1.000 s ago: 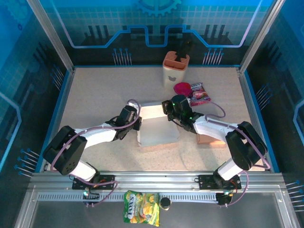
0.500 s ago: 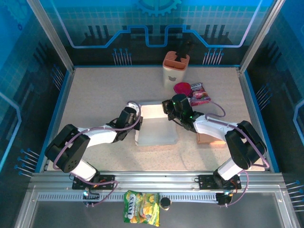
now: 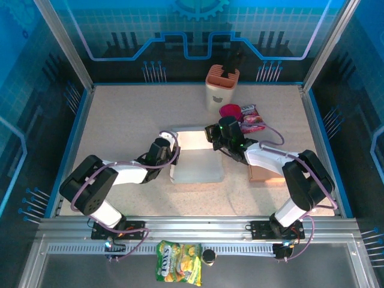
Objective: Fold the paper box
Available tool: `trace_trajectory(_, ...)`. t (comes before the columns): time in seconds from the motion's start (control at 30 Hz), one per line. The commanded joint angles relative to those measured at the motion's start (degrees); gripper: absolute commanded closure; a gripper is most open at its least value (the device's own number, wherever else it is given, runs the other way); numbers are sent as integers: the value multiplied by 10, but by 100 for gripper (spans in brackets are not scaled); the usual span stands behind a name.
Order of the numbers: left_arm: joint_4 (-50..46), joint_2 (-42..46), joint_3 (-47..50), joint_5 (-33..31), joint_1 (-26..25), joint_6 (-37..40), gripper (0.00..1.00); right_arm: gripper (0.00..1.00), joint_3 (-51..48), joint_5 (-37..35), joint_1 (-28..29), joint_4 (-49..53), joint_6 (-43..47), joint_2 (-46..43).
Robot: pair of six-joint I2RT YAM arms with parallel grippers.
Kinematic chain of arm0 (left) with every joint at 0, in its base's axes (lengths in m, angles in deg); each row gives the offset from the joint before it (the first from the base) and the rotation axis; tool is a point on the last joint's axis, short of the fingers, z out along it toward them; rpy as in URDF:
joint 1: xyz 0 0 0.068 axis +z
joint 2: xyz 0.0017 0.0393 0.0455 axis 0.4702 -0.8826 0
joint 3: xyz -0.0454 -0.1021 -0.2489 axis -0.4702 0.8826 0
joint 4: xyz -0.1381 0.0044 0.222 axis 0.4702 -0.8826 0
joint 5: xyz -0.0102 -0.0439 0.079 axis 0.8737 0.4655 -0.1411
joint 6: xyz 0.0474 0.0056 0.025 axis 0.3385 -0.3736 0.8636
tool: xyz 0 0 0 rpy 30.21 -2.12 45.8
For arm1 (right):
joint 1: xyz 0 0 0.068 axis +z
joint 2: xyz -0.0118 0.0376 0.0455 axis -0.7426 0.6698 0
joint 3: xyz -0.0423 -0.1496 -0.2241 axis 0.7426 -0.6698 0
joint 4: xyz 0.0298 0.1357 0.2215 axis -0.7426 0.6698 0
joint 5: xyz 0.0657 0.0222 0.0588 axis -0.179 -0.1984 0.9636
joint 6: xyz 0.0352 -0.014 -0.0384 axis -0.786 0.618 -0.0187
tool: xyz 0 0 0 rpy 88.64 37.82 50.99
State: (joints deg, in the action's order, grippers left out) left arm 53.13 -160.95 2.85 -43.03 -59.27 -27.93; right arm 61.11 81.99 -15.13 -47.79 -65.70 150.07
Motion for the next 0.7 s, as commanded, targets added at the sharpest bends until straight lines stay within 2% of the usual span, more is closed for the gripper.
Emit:
trace_trajectory(0.0, 49, -14, 3, 16, -2, 2, 77, 100, -6, 40, 2, 74, 13, 26)
trace_trajectory(0.23, 91, -20, 23, -4, 0, -3, 64, 100, 14, 45, -2, 82, 20, 27)
trace_trajectory(0.33, 110, -19, 34, 2, 7, -8, 64, 100, 14, 50, -6, 82, 28, 26)
trace_trajectory(0.47, 144, -19, 50, 37, 16, -8, 66, 100, 15, 62, -13, 84, 43, 27)
trace_trajectory(0.67, 160, -17, 57, 97, 16, 5, 79, 100, 12, 84, -24, 67, 56, 35)
